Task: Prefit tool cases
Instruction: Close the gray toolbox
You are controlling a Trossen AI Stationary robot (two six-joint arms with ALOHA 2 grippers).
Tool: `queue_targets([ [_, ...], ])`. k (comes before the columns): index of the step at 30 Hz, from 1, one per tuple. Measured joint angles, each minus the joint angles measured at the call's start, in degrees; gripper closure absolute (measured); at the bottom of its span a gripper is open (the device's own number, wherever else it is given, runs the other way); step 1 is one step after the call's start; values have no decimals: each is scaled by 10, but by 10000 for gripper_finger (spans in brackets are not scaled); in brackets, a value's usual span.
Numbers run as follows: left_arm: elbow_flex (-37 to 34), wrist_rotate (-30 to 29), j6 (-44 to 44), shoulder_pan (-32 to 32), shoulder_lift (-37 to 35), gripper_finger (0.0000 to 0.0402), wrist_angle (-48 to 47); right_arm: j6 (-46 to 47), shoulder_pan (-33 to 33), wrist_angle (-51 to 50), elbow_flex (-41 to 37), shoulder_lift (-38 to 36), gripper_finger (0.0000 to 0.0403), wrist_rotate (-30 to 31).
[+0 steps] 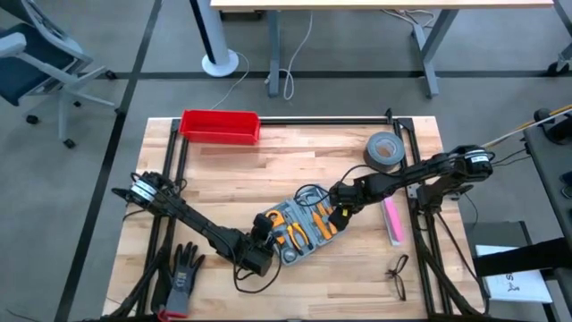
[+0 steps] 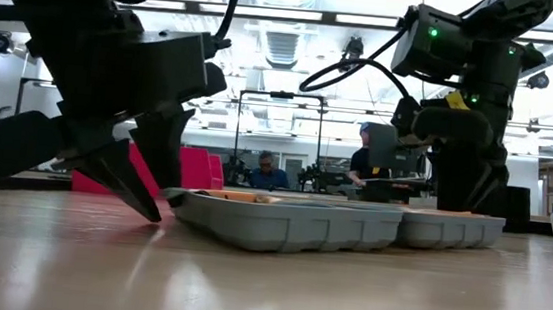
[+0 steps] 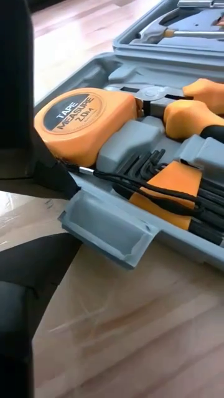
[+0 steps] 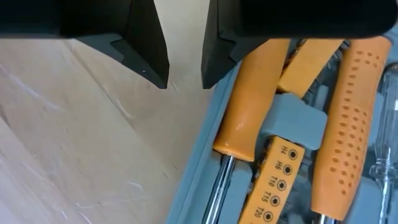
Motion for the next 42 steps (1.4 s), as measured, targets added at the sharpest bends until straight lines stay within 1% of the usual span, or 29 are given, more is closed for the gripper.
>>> queue_targets([
  [6, 2, -1, -1, 0, -1, 324, 15, 14, 0, 1, 0, 0, 335, -2],
  [10, 2, -1, -6, 0, -9, 334, 22, 20, 0, 3, 0, 0, 338, -2],
  [20, 9, -3, -9, -10, -15, 322, 46, 29, 0, -2, 4, 0, 327, 10],
  [24, 16, -7, -8, -14, -16, 326, 62, 29, -1, -2, 9, 0, 332, 18],
  [27, 16, -17, -7, -15, -17, 326, 69, 29, -1, -5, 11, 0, 339, 17],
  [31, 16, -46, -8, -15, -17, 328, 77, 26, 0, -12, 13, 0, 343, 7],
  [36, 16, -64, -8, -14, -17, 331, 84, 19, 7, -26, 18, 1, 339, 4],
  [42, 22, -96, -7, -14, -18, 325, 84, 18, 12, -48, 19, 1, 335, -17],
])
